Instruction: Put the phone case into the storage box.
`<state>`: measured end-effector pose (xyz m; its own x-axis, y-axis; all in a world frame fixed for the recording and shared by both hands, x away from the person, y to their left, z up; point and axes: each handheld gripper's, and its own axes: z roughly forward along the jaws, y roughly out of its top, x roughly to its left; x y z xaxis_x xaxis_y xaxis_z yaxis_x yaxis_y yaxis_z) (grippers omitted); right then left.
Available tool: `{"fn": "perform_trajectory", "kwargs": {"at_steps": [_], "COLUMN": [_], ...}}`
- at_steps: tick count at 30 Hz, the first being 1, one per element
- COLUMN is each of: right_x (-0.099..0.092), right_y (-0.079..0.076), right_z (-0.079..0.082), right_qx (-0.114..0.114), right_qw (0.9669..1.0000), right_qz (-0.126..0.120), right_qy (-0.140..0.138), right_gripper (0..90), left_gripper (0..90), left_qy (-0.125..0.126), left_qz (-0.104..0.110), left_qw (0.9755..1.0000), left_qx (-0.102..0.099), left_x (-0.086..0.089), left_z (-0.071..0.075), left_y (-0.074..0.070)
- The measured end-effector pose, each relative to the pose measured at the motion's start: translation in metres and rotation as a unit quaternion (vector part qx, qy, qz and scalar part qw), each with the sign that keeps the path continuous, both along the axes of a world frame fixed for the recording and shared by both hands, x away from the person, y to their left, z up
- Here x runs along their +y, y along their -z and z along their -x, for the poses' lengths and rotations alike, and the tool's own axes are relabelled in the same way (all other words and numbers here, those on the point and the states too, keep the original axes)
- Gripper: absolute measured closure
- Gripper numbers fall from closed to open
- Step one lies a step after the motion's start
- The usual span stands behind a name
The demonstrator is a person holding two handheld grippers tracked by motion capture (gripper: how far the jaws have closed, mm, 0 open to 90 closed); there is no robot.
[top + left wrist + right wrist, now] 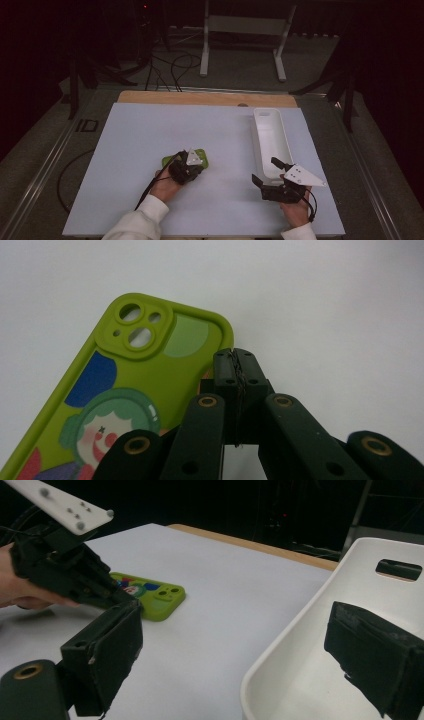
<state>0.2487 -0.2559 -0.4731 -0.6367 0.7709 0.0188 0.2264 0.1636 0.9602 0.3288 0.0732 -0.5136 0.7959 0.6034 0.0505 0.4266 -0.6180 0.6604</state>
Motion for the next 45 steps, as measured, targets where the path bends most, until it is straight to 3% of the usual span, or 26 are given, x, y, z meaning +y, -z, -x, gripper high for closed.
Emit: {"fn": "perform_trajectory", "kwargs": {"at_steps": [5,11,15,19,20,21,22,23,26,27,28,31,34,35,37,40,42,45], "right_x": [0.000,0.000,0.000,-0.001,-0.001,-0.001,-0.001,-0.001,-0.001,-0.001,-0.002,-0.003,-0.003,-0.003,-0.004,-0.006,-0.008,-0.008], "right_y": [0.000,0.000,-0.001,0.000,0.000,-0.001,-0.001,-0.001,-0.001,-0.001,-0.001,-0.001,-0.001,-0.001,-0.002,-0.001,-0.001,-0.001], "right_z": [0.000,0.000,0.000,0.000,0.000,0.000,-0.001,-0.001,-0.001,-0.001,-0.001,-0.002,-0.003,-0.003,-0.004,-0.006,-0.007,-0.008], "right_qx": [-0.001,-0.001,-0.001,-0.002,-0.003,-0.003,-0.004,-0.004,-0.006,-0.006,-0.007,-0.008,-0.009,-0.009,-0.010,-0.010,-0.010,-0.010], "right_qw": [1.0000,1.0000,1.0000,1.0000,1.0000,1.0000,1.0000,1.0000,1.0000,1.0000,1.0000,1.0000,0.9999,0.9999,0.9999,0.9999,0.9999,0.9999], "right_qz": [-0.001,0.000,-0.001,-0.001,-0.001,-0.001,-0.001,-0.001,-0.003,-0.003,-0.002,-0.002,-0.001,-0.001,0.003,0.005,0.003,0.003], "right_qy": [0.001,0.000,0.000,-0.001,-0.002,-0.002,-0.002,-0.002,-0.003,-0.003,-0.003,-0.003,-0.005,-0.005,-0.005,-0.004,-0.001,-0.003], "right_gripper": [8.7,8.6,8.7,8.7,8.6,8.7,8.7,8.7,8.8,8.8,8.8,8.9,8.8,8.8,8.8,8.8,8.8,8.8], "left_gripper": [90.0,89.9,87.9,78.6,68.8,63.1,60.6,58.7,55.0,53.3,50.8,48.0,29.9,29.9,18.8,14.3,5.5,2.8], "left_qy": [-0.031,-0.036,-0.037,-0.043,-0.043,-0.040,-0.037,-0.037,-0.034,-0.034,-0.035,-0.039,-0.060,-0.070,-0.086,-0.107,-0.129,-0.135], "left_qz": [0.005,0.007,0.023,0.047,0.056,0.090,0.106,0.106,0.140,0.140,0.151,0.167,0.175,0.176,0.168,0.167,0.163,0.176], "left_qw": [0.9995,0.9993,0.9990,0.9977,0.9971,0.9942,0.9923,0.9923,0.9866,0.9866,0.9833,0.9786,0.9740,0.9718,0.9699,0.9670,0.9644,0.9616], "left_qx": [-0.001,-0.002,-0.012,-0.024,-0.027,-0.044,-0.052,-0.052,-0.076,-0.076,-0.095,-0.113,-0.131,-0.141,-0.153,-0.160,-0.164,-0.161], "left_x": [0.004,0.006,0.010,0.018,0.021,0.028,0.031,0.031,0.043,0.043,0.052,0.066,0.082,0.088,0.102,0.125,0.139,0.161], "left_z": [-0.008,-0.009,-0.006,-0.003,-0.001,0.004,0.007,0.007,0.017,0.017,0.024,0.034,0.044,0.048,0.057,0.068,0.076,0.087], "left_y": [0.002,0.001,-0.005,-0.014,-0.017,-0.024,-0.027,-0.027,-0.038,-0.038,-0.046,-0.057,-0.063,-0.065,-0.066,-0.064,-0.061,-0.056]}}
